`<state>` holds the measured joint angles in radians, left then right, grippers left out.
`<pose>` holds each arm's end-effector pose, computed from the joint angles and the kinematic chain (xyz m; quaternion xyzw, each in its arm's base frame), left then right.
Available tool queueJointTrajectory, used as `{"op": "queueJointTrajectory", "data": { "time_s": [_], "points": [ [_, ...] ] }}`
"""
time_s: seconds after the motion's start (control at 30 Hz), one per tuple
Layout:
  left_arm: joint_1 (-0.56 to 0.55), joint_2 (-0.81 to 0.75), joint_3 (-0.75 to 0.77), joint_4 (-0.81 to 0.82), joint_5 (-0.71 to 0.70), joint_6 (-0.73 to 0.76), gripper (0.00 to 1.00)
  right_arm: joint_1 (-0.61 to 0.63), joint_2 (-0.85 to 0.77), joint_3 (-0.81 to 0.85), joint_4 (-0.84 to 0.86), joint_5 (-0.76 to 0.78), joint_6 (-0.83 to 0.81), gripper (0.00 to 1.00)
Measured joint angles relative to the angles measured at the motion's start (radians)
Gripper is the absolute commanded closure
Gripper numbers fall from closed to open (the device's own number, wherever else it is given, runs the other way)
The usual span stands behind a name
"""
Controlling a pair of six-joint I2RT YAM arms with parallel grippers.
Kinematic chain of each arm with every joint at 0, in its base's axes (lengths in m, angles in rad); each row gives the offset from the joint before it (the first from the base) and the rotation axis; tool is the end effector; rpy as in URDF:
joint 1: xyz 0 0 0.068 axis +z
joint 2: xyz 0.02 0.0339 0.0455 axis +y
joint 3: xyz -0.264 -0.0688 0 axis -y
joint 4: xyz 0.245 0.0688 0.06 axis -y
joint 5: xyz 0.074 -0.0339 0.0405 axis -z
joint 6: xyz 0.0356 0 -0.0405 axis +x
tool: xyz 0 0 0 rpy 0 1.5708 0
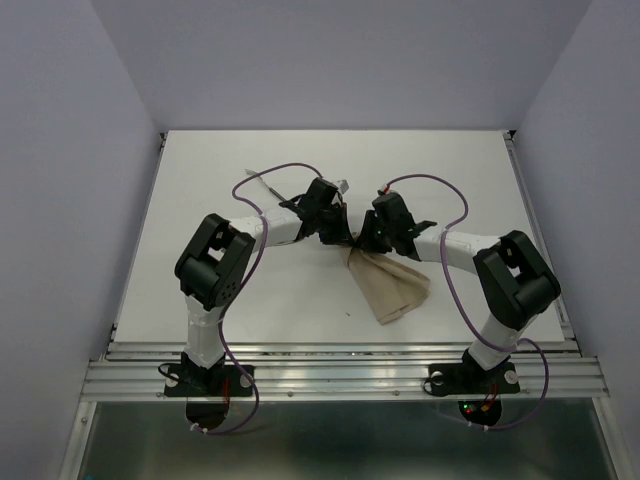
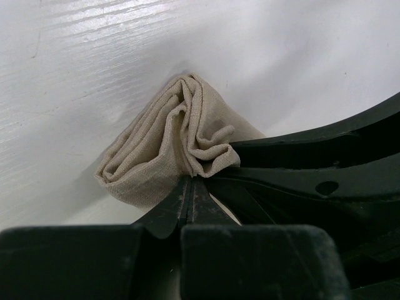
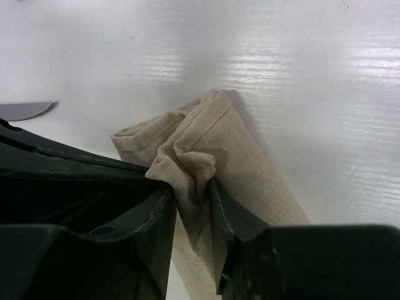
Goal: Fold the napkin into a case and place the utensils inside
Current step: Stuff the 2/3 rectangle-folded napkin at the center of the board.
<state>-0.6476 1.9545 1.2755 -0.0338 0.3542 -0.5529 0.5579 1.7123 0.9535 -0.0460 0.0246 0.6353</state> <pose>0.3342 -0.2683 0.1809 0.1156 0.8907 -0.3635 0.2474 0.2993 0.1858 0.1708 0.0405 0.9266 0.2005 0.3155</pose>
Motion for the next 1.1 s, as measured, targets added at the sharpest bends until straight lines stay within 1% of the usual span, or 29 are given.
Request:
{"op": "queueJointTrajectory", "data": {
  "time_s": [0.07,0.1,0.13,0.17,0.2,0.27,0.3,0.53,0.8,1.1],
  "points": [
    [0.000,0.000,0.000,0.000,0.001,0.002,1.00,0.000,0.000,0.001,-0.002,0.004,0.000,0.70],
    [0.000,0.000,-0.002,0.002,0.002,0.003,1.00,0.000,0.000,0.002,-0.003,0.006,0.000,0.73],
    [0.000,0.000,-0.004,0.004,0.002,0.003,1.00,0.000,0.000,0.002,-0.005,0.008,0.001,0.79],
    [0.000,0.000,-0.007,0.004,0.002,0.005,1.00,0.000,0.000,0.003,-0.007,0.010,0.000,0.83],
    [0.000,0.000,-0.009,0.004,0.002,0.005,1.00,0.000,0.000,0.004,-0.008,0.014,0.000,0.91],
    [0.000,0.000,-0.011,0.005,0.002,0.006,1.00,0.000,0.000,0.007,-0.010,0.018,0.000,0.98],
    [0.000,0.000,-0.012,0.006,0.002,0.006,1.00,0.000,0.000,0.010,-0.012,0.021,0.001,0.99],
    [0.001,0.000,-0.013,0.007,0.005,0.006,1.00,0.000,0.000,0.013,-0.014,0.014,-0.008,0.99],
    [0.008,0.000,-0.012,0.009,0.020,-0.003,1.00,0.000,-0.001,-0.003,-0.012,-0.033,-0.031,0.99],
    [0.016,0.000,-0.012,0.043,0.060,-0.034,1.00,0.000,0.010,-0.005,-0.012,-0.062,-0.067,0.99]
  ]
}}
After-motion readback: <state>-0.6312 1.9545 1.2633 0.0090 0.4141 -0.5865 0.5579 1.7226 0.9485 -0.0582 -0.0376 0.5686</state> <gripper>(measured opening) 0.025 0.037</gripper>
